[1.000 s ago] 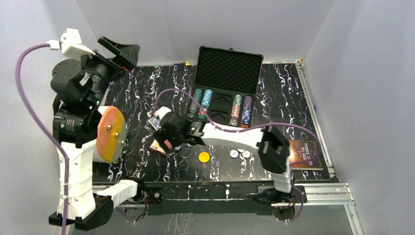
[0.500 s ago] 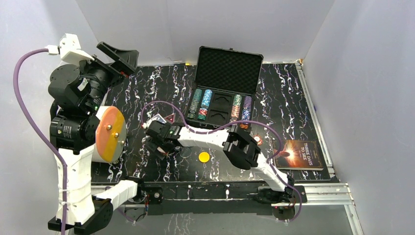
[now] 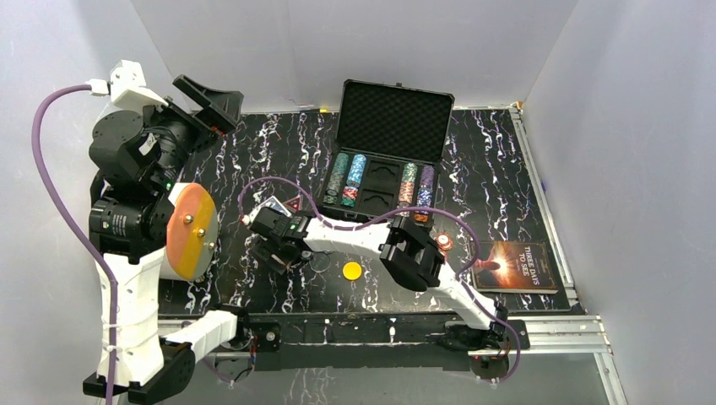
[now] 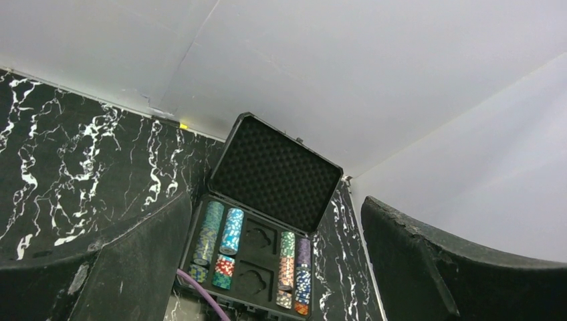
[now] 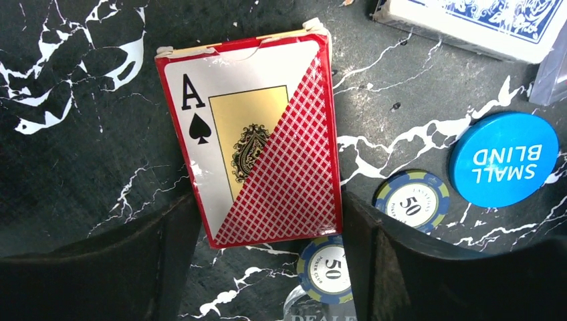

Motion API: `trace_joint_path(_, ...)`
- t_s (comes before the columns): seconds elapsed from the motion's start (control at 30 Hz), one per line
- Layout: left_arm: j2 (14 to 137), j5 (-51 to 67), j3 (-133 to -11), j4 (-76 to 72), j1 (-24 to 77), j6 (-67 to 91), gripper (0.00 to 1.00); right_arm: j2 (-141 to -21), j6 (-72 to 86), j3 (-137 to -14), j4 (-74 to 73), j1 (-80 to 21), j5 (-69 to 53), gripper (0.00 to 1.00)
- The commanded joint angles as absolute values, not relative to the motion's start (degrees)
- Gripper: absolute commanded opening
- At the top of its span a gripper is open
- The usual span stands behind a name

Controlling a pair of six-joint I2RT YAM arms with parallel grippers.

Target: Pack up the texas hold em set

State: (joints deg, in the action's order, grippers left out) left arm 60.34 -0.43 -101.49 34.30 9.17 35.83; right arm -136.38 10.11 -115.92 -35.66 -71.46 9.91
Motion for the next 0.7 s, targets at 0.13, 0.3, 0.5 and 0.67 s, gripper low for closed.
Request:
trace_joint_path(0.13,61.78,-1.04,-104.59,41.12,9.23,35.01,0.99,-131.3,6.97,-110.3,-29.34,-71.02,10.35,0.63)
trace_joint_path(0.3,61.99,0.37,-104.0,41.47,9.23,35.27,0.98,-114.65,7.01,-93.86,-14.88,-70.89,12.67,0.62)
trace_joint_path(0.5,63.52,8.5,-101.35,40.55,9.23,35.21,0.98,-95.13,9.91,-78.04,-3.77,-68.21,15.21,0.61)
trace_joint_path(0.67,65.77,25.08,-95.13,36.02,9.23,37.64,0.99,-83.7,12.26,-70.98,-2.25,-62.33,13.63,0.61)
